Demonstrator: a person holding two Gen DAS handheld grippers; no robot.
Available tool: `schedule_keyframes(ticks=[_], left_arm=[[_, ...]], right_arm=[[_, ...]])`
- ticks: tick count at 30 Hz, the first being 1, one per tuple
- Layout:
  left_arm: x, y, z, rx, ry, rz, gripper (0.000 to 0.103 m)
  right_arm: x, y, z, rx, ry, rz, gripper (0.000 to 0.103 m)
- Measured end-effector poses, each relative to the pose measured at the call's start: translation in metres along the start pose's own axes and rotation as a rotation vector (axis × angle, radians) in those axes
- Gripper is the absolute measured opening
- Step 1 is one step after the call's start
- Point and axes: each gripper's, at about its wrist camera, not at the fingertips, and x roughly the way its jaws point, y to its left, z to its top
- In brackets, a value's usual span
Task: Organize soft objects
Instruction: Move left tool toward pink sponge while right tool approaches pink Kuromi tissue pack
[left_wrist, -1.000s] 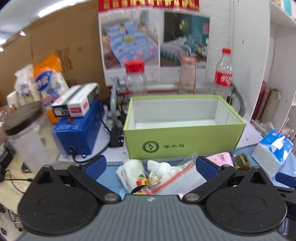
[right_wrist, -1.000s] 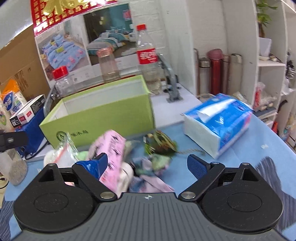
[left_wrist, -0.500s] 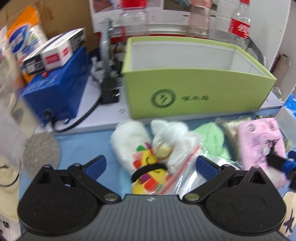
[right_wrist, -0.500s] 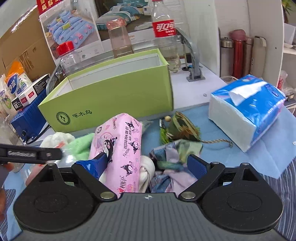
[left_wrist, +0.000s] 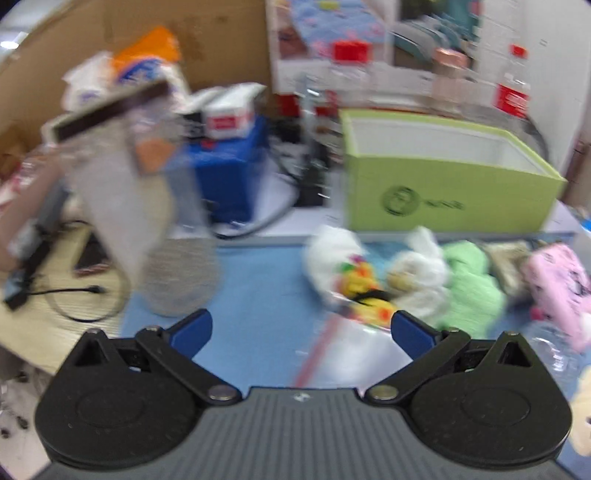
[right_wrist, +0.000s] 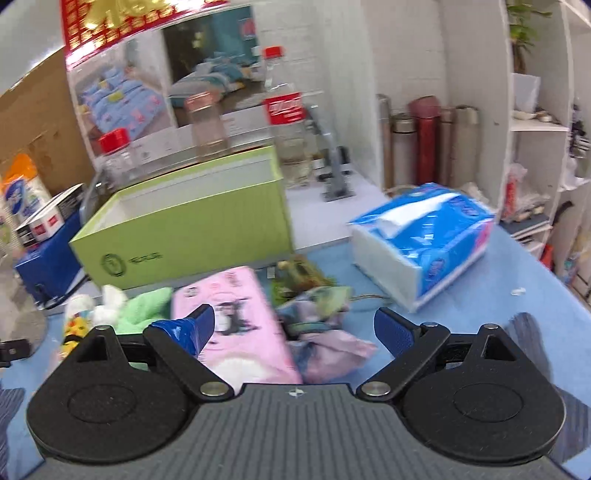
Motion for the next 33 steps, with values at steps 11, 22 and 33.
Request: schedule_keyframes(ticks=[11, 22, 33], left_arm=[[0.012, 0.026, -0.04, -0.061, 0.083, 0.108, 0.102], [-0.032, 0.034, -0.078, 0.006, 0.034, 0.026, 0.102], [-0.043, 0.025, -0.116, 0.125, 0.069, 0.025, 0.102]], right_arm=[[0.018, -0.004, -0.012, 0.01, 0.078, 0.011, 0.081], [0.002, -0.012, -0.028, -0.017, 0.075, 0.004, 0.081], [-0.006, -0.012, -0.031, -0.039, 0.083, -0.006, 0.081]])
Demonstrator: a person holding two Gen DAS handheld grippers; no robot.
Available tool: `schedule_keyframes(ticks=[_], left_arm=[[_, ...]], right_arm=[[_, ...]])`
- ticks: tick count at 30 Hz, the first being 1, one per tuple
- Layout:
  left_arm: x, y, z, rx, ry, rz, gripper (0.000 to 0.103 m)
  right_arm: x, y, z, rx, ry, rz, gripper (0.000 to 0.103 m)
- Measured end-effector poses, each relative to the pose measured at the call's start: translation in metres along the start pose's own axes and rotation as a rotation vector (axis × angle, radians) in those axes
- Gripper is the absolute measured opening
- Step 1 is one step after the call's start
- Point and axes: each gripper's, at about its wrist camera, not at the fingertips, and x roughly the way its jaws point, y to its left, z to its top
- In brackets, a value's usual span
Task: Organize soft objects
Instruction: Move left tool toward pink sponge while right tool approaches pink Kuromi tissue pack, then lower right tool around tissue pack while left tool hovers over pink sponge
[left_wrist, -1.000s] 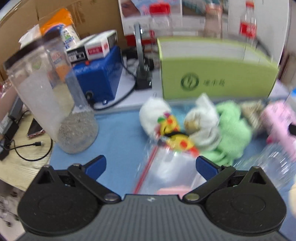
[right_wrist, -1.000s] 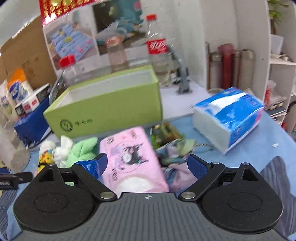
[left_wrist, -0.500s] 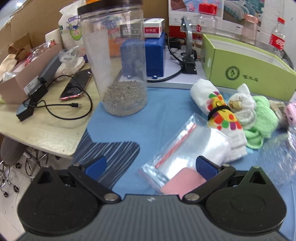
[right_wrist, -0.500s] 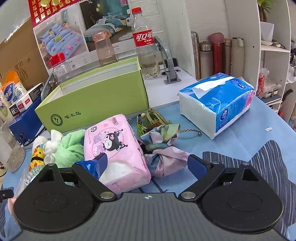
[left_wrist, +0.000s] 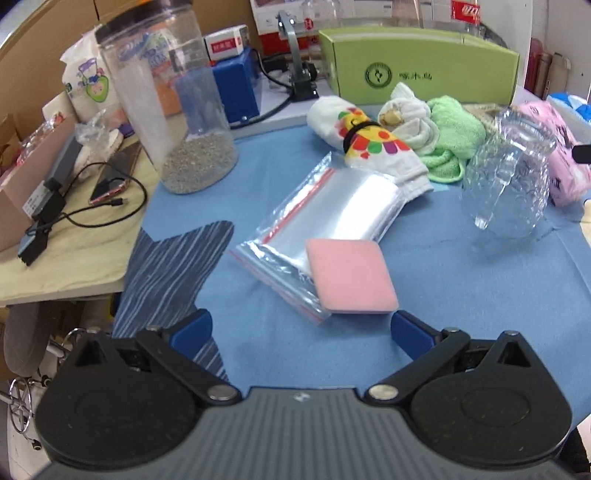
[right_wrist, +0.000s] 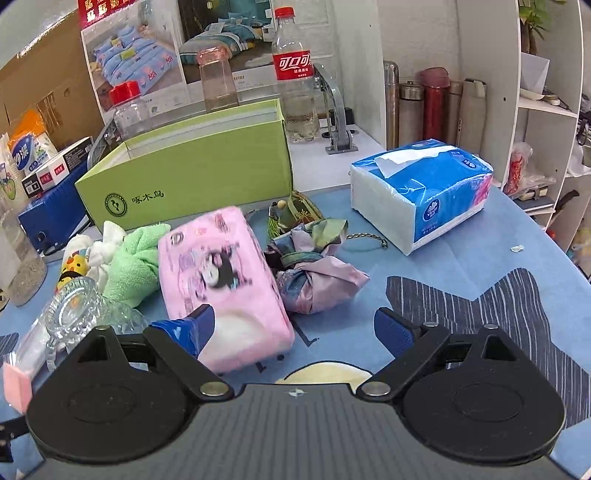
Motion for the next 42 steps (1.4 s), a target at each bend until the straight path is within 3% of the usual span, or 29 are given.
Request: schedule_keyframes(ticks=[5, 12, 16, 23, 27, 30, 35, 42], left_arm=[[0.007, -0.002, 0.012, -0.075, -0.029, 0.001, 0.102], [0.017, -0.01, 0.018, -0.088, -0.002, -0.07, 0.102], [0.014, -0.016, 0.017, -0.07, -0.008, -0.075, 0.102], [0.009, -0.004, 0.01, -0.109, -0.029, -0.107, 0.102], [0.009, 0.0, 0.011, -0.164, -0.041, -0.158, 0.102], [0.008, -0.001, 0.011, -0.182, -0.061, -0.134, 0.102], [0.004, 0.0, 0.01, -0.18, -0.106, -0.159, 0.102], [0.007, -0.006, 0.012, -0.134, -0.133, -0.191, 0.094]], right_arm=[[0.004, 0.005, -0.003, -0.012, 0.021, 0.016, 0.081], [-0.001, 0.012, -0.006, -0.091, -0.004, 0.034, 0.081], [0.019, 0.022, -0.006, -0.125, 0.031, 0.053, 0.081], [0.021, -0.003, -0.011, -0.005, 0.062, 0.123, 0.081], [0.013, -0.004, -0.012, -0.021, 0.042, 0.092, 0.081], [0.015, -0.001, -0.013, -0.033, 0.045, 0.094, 0.081], [0.027, 0.002, -0.017, -0.028, 0.079, 0.143, 0.082], [0.035, 0.027, -0.023, -0.209, 0.054, 0.111, 0.084]])
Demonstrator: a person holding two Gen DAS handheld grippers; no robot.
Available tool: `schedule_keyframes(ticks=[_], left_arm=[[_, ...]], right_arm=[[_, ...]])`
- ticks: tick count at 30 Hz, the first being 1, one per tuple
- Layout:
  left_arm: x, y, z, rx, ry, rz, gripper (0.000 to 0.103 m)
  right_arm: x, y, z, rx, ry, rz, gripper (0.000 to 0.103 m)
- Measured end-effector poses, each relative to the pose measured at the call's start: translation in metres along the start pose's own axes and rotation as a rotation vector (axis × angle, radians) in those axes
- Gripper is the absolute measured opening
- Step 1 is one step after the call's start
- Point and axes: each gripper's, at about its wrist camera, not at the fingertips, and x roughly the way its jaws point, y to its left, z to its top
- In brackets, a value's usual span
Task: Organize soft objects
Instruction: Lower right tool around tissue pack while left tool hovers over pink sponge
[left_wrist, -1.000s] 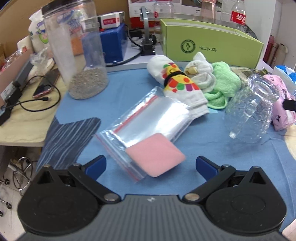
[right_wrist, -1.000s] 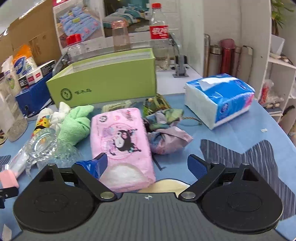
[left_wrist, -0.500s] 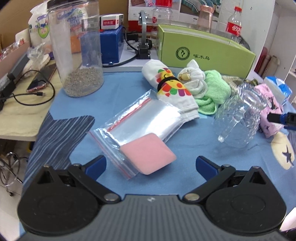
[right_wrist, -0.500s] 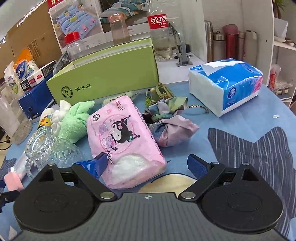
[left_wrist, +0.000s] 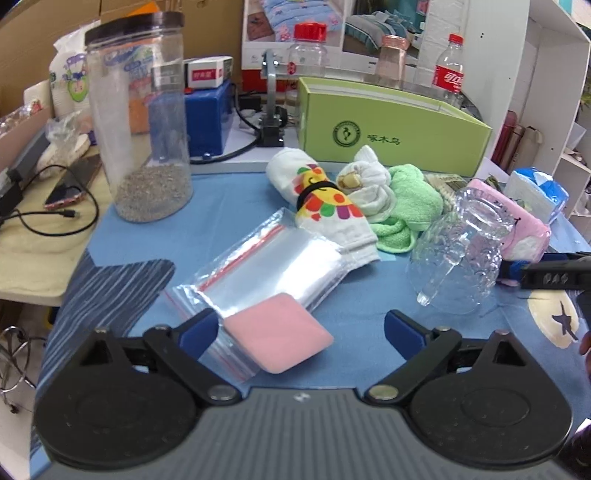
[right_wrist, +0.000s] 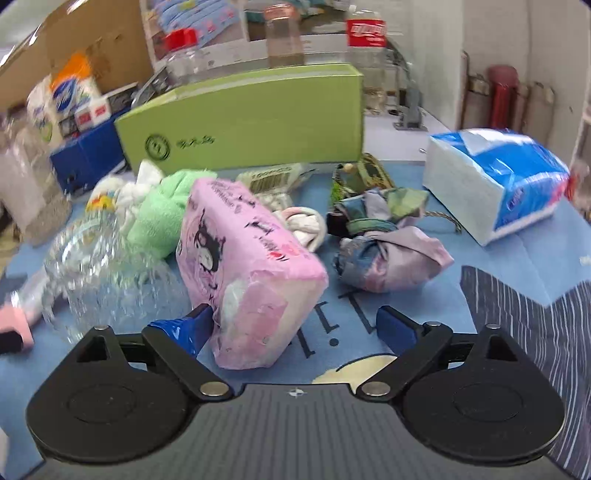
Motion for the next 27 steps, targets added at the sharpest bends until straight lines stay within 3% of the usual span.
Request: schedule_keyframes(ticks=[3, 8, 12, 14, 17, 20, 23, 25, 27], left_arm=[[0.009, 0.001, -0.001, -0.001, 0.024, 0.025, 0.093], [0.014, 0.006, -0.005, -0.023, 0.04, 0.005, 0.093], [0.016, 0.004, -0.003, -0.01, 0.047, 0.01, 0.093], [0.017, 0.005, -0.002, -0.015, 0.052, 0.008, 0.094], [0.017, 0.004, -0.002, -0.008, 0.058, 0.014, 0.094], [0.018, 0.004, -0.002, -0.011, 0.062, 0.027, 0.094], [0.016, 0.005, 0.0, -0.012, 0.067, 0.04, 0.094], [0.013, 0.008, 0.002, -0.023, 0.061, 0.033, 0.094], [0.013, 0.01, 0.005, -0.039, 0.062, 0.025, 0.096]], right_arm=[[-0.001, 0.007, -0.011, -0.096, -0.061, -0.012, 0.083], [-0.007, -0.01, -0.002, -0.086, -0.021, 0.028, 0.083], [-0.031, -0.005, 0.003, -0.143, -0.148, -0.03, 0.083], [-0.033, 0.0, 0.012, -0.218, -0.161, -0.007, 0.083], [-0.026, 0.012, 0.023, -0.386, -0.112, 0.048, 0.083], [-0.021, 0.026, 0.022, -0.573, -0.079, 0.041, 0.083], [-0.02, 0.025, 0.018, -0.652, -0.079, 0.05, 0.082], [-0.029, 0.007, 0.019, -0.603, -0.13, 0.035, 0.082], [-0.031, -0.022, 0.028, -0.435, -0.119, 0.028, 0.082]])
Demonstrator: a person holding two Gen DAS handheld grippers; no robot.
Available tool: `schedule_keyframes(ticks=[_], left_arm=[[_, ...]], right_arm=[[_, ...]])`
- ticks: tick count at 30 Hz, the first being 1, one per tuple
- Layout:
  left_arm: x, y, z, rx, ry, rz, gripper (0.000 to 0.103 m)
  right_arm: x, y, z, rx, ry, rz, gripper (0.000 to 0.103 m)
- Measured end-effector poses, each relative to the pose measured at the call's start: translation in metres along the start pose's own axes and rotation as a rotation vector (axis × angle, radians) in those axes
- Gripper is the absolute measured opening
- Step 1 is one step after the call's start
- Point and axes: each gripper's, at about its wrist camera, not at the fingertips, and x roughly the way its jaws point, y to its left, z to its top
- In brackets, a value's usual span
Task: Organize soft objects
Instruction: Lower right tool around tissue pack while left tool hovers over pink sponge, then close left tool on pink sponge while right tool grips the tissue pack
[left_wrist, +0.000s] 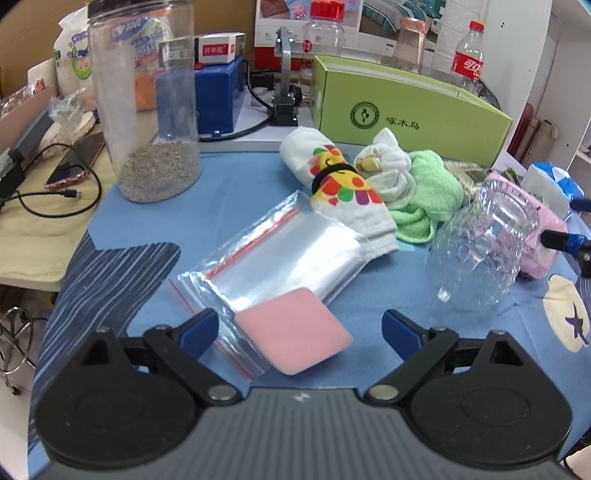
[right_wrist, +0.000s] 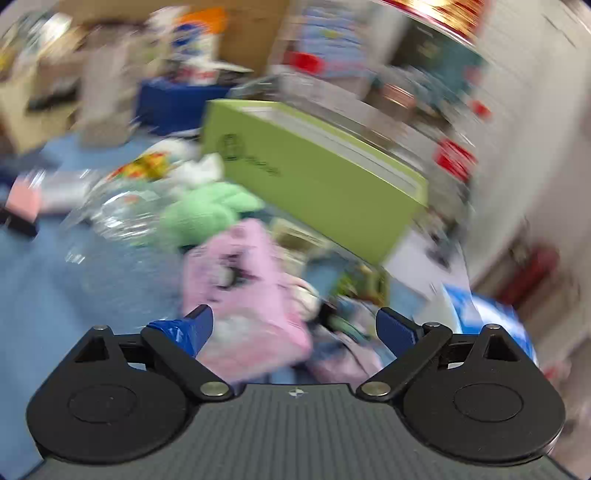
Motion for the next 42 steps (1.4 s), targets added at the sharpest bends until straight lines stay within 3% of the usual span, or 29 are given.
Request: schedule_keyframes(ticks=[3, 5, 10, 11, 13, 15, 20, 22, 25, 26, 27, 30, 34, 37, 42], left_arm=[[0.006, 0.001, 0.002, -0.014, 0.019, -0.005, 0.096], [0.009, 0.0, 0.001, -0.013, 0.033, -0.004, 0.097], [0.007, -0.003, 0.001, 0.007, 0.028, -0.007, 0.098], [0.007, -0.004, 0.002, 0.005, 0.026, -0.014, 0.099], [0.007, -0.004, 0.002, 0.006, 0.023, -0.024, 0.099], [0.006, -0.004, 0.001, 0.009, 0.023, -0.022, 0.099], [0.008, -0.001, 0.0, 0.01, 0.023, -0.023, 0.1], [0.01, -0.001, 0.001, 0.012, 0.03, -0.024, 0.1], [0.008, -0.003, 0.002, 0.02, 0.026, -0.028, 0.1], [0.007, -0.003, 0.002, 0.02, 0.026, -0.028, 0.1], [0.005, -0.004, 0.001, 0.021, 0.025, -0.026, 0.1], [0.0, -0.005, -0.003, 0.026, 0.024, -0.005, 0.1], [-0.005, -0.004, -0.008, 0.032, 0.033, 0.033, 0.1], [-0.006, -0.003, -0.009, 0.017, 0.039, 0.044, 0.1], [-0.009, -0.003, -0.004, -0.043, 0.027, 0.019, 0.099]], right_arm=[[0.005, -0.038, -0.013, 0.286, 0.034, -0.009, 0.082], [0.006, -0.05, -0.02, 0.422, 0.012, -0.044, 0.082], [-0.011, -0.063, -0.024, 0.68, -0.18, -0.077, 0.082], [-0.007, -0.063, -0.023, 0.68, -0.173, -0.09, 0.082], [0.011, -0.058, -0.018, 0.616, -0.075, -0.137, 0.082], [0.021, -0.051, -0.021, 0.546, -0.003, -0.12, 0.082], [-0.014, -0.026, -0.041, 0.422, 0.103, -0.166, 0.082], [-0.037, -0.028, -0.05, 0.465, 0.065, -0.184, 0.082], [-0.064, -0.033, -0.05, 0.555, -0.069, -0.035, 0.083], [-0.064, -0.032, -0.047, 0.548, -0.075, 0.03, 0.083], [-0.059, -0.027, -0.041, 0.504, -0.055, 0.098, 0.083], [-0.034, -0.005, -0.026, 0.286, 0.033, 0.153, 0.083], [-0.013, 0.019, -0.014, 0.031, 0.133, 0.326, 0.082], [0.004, 0.024, -0.014, -0.038, 0.207, 0.378, 0.083], [0.008, 0.019, -0.026, -0.006, 0.166, 0.418, 0.086]])
